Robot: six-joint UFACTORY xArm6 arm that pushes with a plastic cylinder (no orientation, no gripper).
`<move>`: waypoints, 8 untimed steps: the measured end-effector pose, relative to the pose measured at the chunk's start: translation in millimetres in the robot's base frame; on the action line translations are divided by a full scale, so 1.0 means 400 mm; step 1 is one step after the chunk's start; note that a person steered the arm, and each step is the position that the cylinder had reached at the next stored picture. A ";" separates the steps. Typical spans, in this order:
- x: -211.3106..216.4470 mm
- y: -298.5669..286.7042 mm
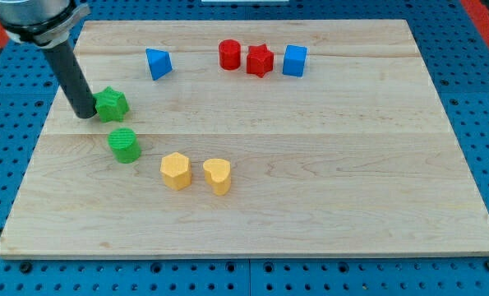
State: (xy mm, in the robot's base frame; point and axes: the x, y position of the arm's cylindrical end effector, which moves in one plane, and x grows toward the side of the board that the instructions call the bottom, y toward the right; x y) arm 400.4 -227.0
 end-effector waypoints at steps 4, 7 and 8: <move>-0.001 -0.124; 0.528 0.127; 0.433 0.380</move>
State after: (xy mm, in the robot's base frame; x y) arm 573.4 -75.0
